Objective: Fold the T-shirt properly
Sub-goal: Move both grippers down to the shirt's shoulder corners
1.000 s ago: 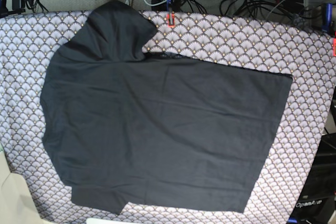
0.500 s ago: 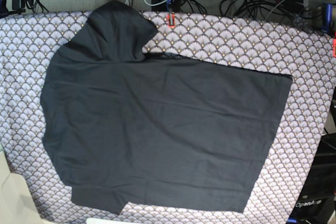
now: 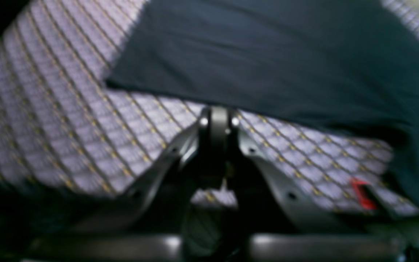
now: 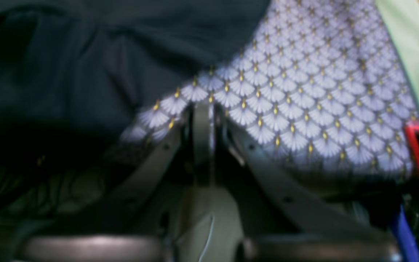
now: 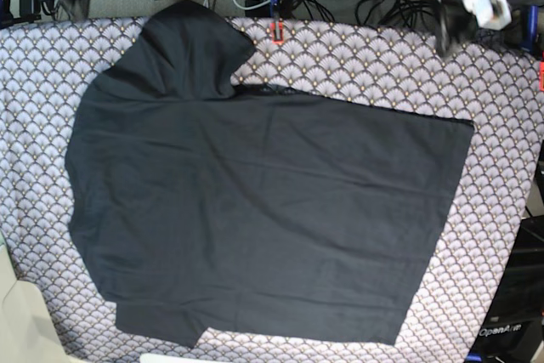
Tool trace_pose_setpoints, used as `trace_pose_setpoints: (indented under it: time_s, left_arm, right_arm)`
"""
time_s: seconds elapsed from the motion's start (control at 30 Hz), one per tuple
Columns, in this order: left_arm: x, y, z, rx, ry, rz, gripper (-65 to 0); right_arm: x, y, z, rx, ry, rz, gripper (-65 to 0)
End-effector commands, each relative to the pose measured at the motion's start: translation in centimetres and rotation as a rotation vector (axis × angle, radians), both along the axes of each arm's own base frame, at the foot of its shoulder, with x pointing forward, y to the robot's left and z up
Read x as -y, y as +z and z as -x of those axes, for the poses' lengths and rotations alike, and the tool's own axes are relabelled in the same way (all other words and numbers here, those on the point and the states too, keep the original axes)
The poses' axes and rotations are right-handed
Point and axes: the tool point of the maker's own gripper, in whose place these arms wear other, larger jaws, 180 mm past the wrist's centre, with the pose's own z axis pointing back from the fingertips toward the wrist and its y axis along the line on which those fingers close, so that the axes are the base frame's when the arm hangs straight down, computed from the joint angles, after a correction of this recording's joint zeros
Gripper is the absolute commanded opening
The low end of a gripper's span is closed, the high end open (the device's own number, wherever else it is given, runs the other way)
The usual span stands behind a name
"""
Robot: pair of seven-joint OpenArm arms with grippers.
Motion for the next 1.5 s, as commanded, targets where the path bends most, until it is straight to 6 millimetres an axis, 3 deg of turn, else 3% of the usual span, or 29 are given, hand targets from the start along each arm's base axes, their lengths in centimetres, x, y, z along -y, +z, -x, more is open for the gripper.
trace_pose_setpoints:
  time_s: [0.0,0.2,0.43,0.63,0.77,0.9,1.03,1.13,1.23,1.37,1.47]
  left_arm:
    - [-0.9,0.4,-1.0,0.002,0.005,-0.042,-65.0]
    - [-4.8,-1.1,-6.6,-0.158,0.055,-0.264,-65.0]
    - [-6.6,-0.5,-11.0,-0.257,0.078,-0.425,-65.0]
    - [-6.7,-2.5,-11.3,-0.328,0.087,-0.398,-49.4]
    - [-6.5,-6.5,-10.5,-0.421,0.062,-0.334,-48.0]
    - [-7.1,-7.8,-10.9,-0.445,0.059,-0.306,-47.8]
    - [-7.1,-7.4,-11.9,-0.428,0.062,-0.306,-47.7]
    - [-7.9,-6.4,-12.8,-0.403,0.072,-0.32,-42.0]
    - [-9.3,-5.6,-13.1,-0.378,0.129,-0.303,-33.8]
    - [-11.6,-4.3,-13.6,-0.34,0.215,-0.28,-32.5]
    - [-11.6,-5.8,-13.5,-0.372,0.21,-0.244,-32.4]
  right_arm:
    - [-0.7,0.8,-1.1,0.023,0.024,-0.026,-65.0]
    - [0.0,-0.3,-7.1,-0.081,0.042,-0.168,-65.0]
    - [1.3,-0.8,-10.5,-0.185,0.043,-0.198,-63.9]
    - [-0.4,-1.4,-10.1,-0.218,0.094,-0.237,-50.2]
    - [-0.9,-1.8,-9.9,-0.229,0.099,-0.249,-45.2]
    - [-0.7,-2.7,-9.5,-0.251,0.085,-0.263,-44.8]
    - [-0.3,-3.4,-9.6,-0.263,0.073,-0.274,-44.7]
    - [0.0,-4.3,-9.1,-0.287,0.057,-0.288,-44.6]
    - [0.1,-4.9,-8.8,-0.298,0.047,-0.301,-44.5]
    - [0.2,-4.9,-9.0,-0.293,0.043,-0.301,-39.4]
    - [0.1,-4.9,-9.0,-0.294,0.044,-0.303,-38.5]
